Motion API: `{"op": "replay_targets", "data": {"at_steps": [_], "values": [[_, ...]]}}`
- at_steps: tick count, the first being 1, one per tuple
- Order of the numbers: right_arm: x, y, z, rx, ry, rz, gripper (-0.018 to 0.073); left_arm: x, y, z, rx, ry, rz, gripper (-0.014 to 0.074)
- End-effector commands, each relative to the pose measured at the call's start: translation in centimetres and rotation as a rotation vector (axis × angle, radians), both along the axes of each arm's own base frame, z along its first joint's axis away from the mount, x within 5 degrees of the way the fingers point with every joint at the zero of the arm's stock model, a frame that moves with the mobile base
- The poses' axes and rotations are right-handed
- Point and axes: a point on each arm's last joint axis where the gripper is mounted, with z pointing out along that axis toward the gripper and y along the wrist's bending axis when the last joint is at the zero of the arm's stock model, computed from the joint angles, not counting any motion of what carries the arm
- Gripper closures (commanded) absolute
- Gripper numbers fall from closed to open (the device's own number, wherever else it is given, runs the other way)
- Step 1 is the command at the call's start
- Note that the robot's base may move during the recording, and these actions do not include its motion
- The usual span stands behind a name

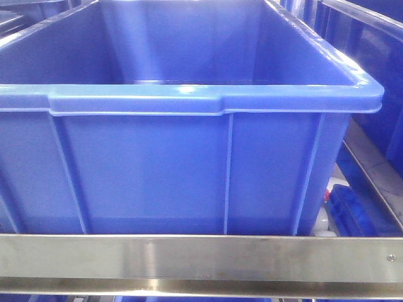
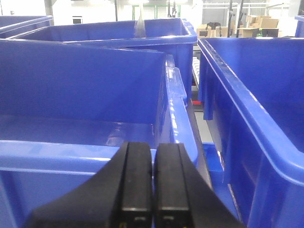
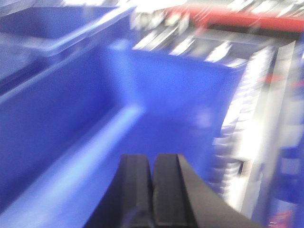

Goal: Place yellow foam block on left shelf second layer
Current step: 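Open the right gripper to release the cube into the bin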

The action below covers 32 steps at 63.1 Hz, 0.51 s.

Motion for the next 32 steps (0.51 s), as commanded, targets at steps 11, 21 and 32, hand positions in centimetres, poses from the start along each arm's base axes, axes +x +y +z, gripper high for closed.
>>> {"op": "replay_targets", "data": {"at_steps": [11,21,32], "values": [[-4.3,-4.0,-0.4,0.051,-0.156,-0.134,0.0532,-0.1,0.0,-0.1,-0.008,-0.072,-0.001,0.0473],[-6.8,-5.8,-1.6,0.054,-0.195,-0.232,0.0532,-0.1,0.0,-0.1,-0.008,-0.072,-0.001,0.0473],[-9.4,-7.2,-2.3,0.049,-0.22,-0.342,0.0532,-0.1,0.0,-0.1,-0.008,-0.072,-0.001,0.0473]]}}
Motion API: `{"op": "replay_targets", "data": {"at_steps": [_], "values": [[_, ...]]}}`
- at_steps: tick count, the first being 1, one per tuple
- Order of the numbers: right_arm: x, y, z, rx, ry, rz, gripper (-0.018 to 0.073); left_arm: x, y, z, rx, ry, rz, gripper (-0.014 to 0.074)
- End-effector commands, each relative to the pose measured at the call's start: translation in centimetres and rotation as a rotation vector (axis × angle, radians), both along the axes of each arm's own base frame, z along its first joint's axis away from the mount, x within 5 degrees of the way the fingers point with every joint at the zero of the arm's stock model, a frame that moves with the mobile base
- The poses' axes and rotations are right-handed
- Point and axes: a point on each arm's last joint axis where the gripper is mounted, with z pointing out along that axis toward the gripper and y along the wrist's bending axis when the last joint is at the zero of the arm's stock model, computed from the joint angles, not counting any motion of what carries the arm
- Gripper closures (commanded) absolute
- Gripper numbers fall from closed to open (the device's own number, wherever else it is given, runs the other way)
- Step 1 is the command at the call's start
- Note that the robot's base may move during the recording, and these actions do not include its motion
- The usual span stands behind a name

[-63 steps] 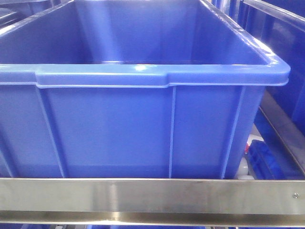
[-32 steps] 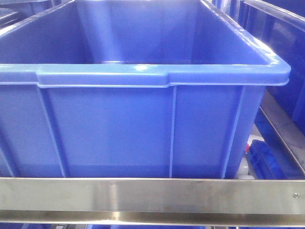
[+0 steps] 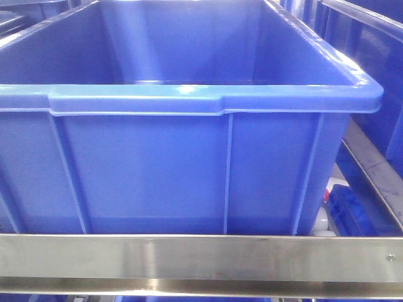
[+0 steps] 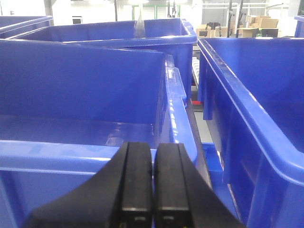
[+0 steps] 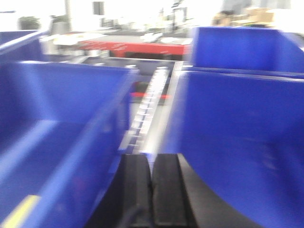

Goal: Place yellow foam block on left shelf second layer

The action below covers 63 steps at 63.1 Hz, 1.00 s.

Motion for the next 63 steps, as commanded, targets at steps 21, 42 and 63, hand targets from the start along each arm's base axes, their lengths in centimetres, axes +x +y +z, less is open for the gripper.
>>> {"op": "replay_targets", "data": {"at_steps": [21,42,63], "values": [[-3.6,-0.7,-0.8,0.006,-0.194,-0.056,0.0532,-0.1,0.0,-0.1,-0.008,-0.072,-0.001,0.0473],[-4.3,-0.7,-1.7,0.007,-0.216,-0.056,0.0532,-0.1,0.0,-0.1,-0.008,-0.072,-0.001,0.0473],[-4.3,-0.7,-1.7,0.007,-0.216,-0.056,0.0532,-0.1,0.0,-0.1,-0.008,-0.072,-0.001,0.0473]]}}
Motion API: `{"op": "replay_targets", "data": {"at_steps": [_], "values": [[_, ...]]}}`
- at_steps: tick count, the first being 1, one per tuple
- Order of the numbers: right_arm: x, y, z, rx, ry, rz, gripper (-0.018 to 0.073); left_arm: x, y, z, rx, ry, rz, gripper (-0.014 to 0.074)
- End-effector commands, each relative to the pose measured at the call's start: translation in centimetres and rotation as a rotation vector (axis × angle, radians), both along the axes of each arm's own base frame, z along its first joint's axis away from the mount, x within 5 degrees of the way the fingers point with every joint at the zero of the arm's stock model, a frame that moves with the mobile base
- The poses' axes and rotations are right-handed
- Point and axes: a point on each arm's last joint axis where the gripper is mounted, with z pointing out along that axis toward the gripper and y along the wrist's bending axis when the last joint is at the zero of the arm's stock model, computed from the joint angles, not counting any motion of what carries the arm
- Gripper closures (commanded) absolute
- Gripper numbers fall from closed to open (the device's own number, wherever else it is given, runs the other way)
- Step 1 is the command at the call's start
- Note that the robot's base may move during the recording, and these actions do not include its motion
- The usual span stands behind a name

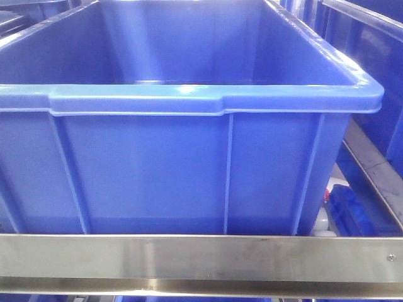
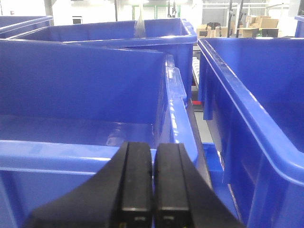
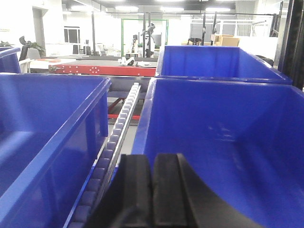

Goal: Place yellow foam block on left shelf second layer

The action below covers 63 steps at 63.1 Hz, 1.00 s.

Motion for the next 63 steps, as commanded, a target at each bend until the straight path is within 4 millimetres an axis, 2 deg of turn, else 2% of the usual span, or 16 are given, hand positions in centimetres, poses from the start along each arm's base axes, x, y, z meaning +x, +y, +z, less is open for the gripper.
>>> {"op": "replay_targets", "data": {"at_steps": [1,12,19,43,63], "values": [[-0.3,0.0,1.8,-0.003,-0.121,0.003,0.0532,-0.1,0.0,-0.1,-0.008,-0.072,-0.001,0.0473],[-0.3,0.0,1.8,-0.002,-0.12,0.003,0.0532,-0.1,0.0,-0.1,-0.008,-0.072,-0.001,0.0473],[-0.2,0.0,0.8,0.008,-0.099,0.004,0.0532,-0.1,0.0,-0.1,-0.008,-0.072,-0.001,0.0473],[-0.5,0.0,-5.8,0.008,0.043,-0.004,0.0532,-0.1,0.0,-0.1,-0.008,-0.072,-0.001,0.0473],[-0.6,0.0,-5.7,0.009,0.033,-0.003,0.0532,-0.1,0.0,-0.1,-0.008,-0.072,-0.001,0.0473]]}}
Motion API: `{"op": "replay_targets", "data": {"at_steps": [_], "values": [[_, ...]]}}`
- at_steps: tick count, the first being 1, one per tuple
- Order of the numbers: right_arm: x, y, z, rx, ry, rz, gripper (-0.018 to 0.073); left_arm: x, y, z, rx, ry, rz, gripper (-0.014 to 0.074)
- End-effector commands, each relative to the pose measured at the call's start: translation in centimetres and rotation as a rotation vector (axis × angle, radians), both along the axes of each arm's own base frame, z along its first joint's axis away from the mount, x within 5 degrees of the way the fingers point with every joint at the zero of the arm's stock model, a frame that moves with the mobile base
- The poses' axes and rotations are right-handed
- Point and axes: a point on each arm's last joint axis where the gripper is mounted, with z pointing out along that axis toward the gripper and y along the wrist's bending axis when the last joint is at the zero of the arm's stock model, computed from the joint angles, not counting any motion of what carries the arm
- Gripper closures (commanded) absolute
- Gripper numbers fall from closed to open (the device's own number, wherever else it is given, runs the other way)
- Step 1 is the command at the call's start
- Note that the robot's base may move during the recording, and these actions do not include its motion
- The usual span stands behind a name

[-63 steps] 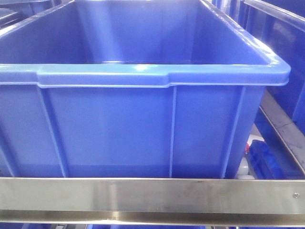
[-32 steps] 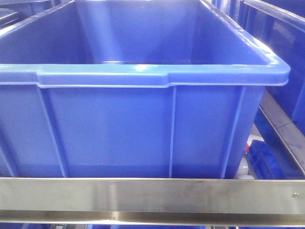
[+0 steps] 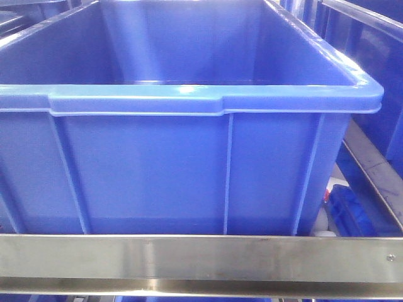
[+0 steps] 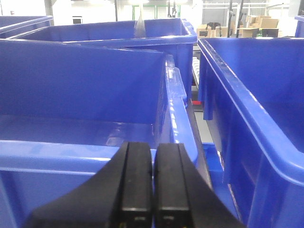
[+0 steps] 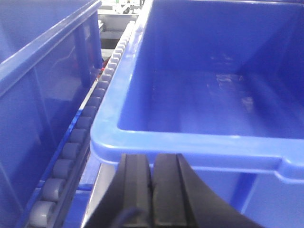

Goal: Place yellow foam block on left shelf second layer

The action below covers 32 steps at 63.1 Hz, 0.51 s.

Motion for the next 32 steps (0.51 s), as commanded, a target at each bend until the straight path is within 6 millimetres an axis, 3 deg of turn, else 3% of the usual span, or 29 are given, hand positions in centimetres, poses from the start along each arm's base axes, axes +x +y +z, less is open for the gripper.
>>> {"op": "replay_targets", "data": {"at_steps": [1,32], "values": [[-0.32,0.03,1.72,0.004,-0.14,0.003,0.0532,-0.1,0.0,-0.07,-0.008,-0.072,-0.001,0.0473],[-0.32,0.03,1.72,0.004,-0.14,0.003,0.0532,-0.1,0.0,-0.07,-0.008,-0.072,-0.001,0.0473]]}}
